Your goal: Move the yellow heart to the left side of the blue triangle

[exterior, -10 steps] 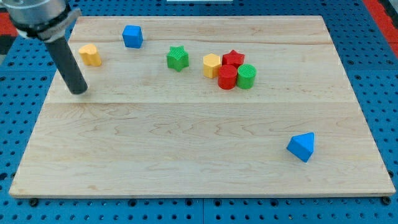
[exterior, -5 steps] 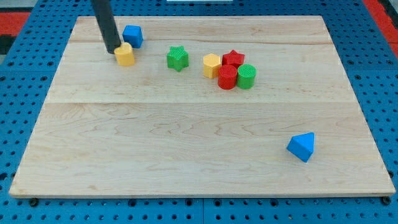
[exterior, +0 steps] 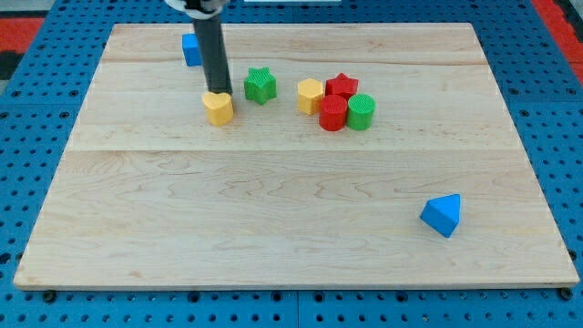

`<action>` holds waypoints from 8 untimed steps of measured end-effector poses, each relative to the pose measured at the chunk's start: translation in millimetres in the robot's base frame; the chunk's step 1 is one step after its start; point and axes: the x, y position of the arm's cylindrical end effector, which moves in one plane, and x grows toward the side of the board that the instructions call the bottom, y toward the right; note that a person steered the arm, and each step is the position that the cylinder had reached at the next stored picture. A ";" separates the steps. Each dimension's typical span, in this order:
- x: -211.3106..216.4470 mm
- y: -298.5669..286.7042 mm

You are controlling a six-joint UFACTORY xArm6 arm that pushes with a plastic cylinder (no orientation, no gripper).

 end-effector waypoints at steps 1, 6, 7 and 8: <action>6.9 -28.1; 36.9 40.9; 59.6 43.6; 79.3 54.7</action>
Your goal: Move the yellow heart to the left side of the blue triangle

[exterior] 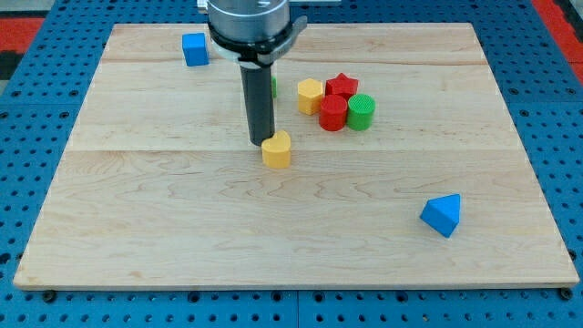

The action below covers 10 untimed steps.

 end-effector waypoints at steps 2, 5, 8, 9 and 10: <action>66.7 90.1; 131.5 82.6; 121.6 137.1; 122.7 74.8; 110.6 -37.1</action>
